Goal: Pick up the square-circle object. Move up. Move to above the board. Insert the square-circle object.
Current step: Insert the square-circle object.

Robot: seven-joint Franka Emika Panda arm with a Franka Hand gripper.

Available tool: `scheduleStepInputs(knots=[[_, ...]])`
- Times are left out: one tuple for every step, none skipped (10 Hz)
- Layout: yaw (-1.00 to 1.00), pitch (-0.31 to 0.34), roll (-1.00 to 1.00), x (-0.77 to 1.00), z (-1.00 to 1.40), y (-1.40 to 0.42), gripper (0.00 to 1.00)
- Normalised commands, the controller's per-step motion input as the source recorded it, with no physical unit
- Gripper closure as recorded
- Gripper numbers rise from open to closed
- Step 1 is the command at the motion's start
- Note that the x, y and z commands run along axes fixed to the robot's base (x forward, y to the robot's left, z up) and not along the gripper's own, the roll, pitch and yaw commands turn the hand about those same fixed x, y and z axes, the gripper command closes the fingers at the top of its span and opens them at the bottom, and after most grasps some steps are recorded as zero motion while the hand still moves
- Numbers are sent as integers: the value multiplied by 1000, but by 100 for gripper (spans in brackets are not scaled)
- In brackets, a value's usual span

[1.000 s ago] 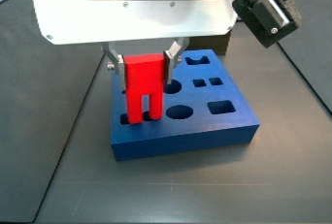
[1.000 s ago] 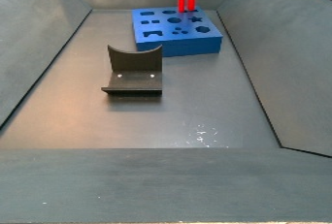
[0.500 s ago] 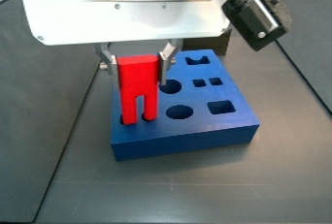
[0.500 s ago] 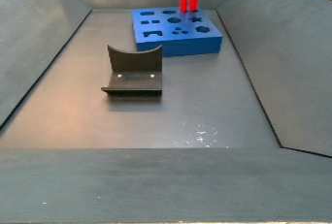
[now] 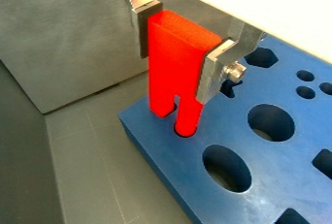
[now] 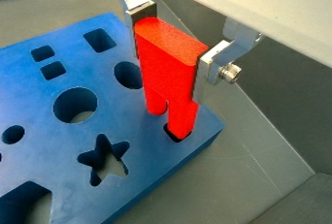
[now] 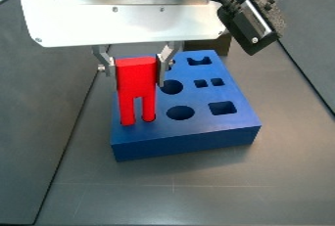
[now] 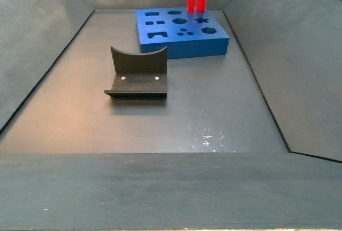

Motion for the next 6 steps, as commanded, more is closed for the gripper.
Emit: scheduleStepInputs(knots=[[0,-9,49,0,-271,0,100],[46,-3,113,0,-311,0,100],[46,-7,120,0,-300,0,100],[100,0,147,0,-291,0,100],[183,0,164,17,-277,0,100],[126,0,81,131,-163,69,100]])
